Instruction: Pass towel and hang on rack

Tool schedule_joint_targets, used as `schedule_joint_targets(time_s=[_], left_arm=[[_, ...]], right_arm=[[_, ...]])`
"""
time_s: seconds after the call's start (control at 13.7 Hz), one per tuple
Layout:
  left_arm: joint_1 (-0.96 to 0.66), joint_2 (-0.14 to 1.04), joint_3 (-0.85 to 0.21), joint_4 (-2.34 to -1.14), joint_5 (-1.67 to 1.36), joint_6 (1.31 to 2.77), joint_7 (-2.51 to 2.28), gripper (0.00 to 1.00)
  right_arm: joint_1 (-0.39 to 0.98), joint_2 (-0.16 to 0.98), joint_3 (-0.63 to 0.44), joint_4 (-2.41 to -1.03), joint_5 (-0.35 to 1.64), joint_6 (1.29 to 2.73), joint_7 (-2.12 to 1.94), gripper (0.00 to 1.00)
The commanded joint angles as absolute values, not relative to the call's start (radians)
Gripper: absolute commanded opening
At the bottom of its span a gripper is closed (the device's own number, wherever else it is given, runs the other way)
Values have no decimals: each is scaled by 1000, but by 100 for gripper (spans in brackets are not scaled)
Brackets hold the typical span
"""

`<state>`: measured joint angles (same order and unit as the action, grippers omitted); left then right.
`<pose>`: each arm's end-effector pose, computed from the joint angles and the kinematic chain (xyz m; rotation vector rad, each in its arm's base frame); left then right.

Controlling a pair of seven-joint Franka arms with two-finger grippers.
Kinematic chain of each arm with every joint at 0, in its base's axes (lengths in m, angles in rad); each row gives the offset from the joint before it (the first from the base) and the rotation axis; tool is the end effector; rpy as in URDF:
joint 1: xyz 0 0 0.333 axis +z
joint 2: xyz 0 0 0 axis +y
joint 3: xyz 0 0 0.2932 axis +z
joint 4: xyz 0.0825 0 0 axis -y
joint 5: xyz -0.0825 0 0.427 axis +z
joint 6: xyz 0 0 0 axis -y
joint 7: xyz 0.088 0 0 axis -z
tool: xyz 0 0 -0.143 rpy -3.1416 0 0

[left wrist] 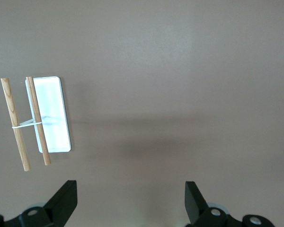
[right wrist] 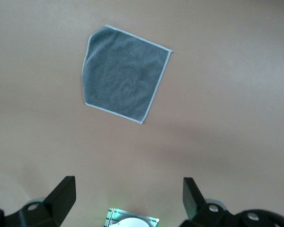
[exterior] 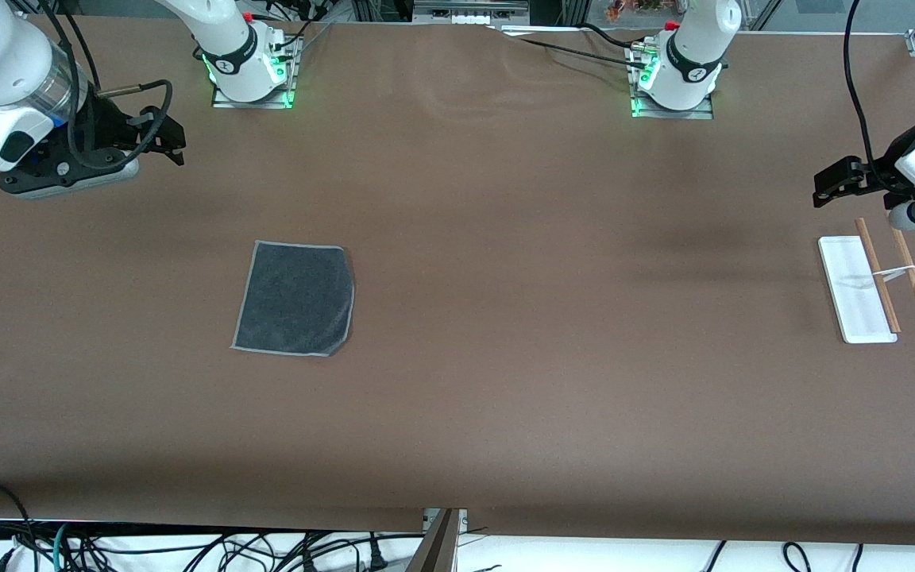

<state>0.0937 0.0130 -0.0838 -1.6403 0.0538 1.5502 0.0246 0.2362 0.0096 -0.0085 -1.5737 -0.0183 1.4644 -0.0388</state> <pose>0.5914 0.0138 0.5211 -3.0864 0.0253 0.1606 0.5693 0.1291 0.5501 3.0794 0.4114 -0.1814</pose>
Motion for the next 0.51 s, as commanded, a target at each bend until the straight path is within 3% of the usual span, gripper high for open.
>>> schedule_joint_targets(time_s=[0.0,0.22,0.44], left_arm=[[101,23,-87,-1611,29,1525,46,100],[101,23,-87,-1611,29,1525,45,100],[100,23,-87,-1609,28,1525,44,100]], right_arm=[[222,11,8,-1566,-31,1453,-26,100],[222,12,8,-1618,-26,1469,-25,100],[221,2,0,-1796,-25,1635,-15,100]])
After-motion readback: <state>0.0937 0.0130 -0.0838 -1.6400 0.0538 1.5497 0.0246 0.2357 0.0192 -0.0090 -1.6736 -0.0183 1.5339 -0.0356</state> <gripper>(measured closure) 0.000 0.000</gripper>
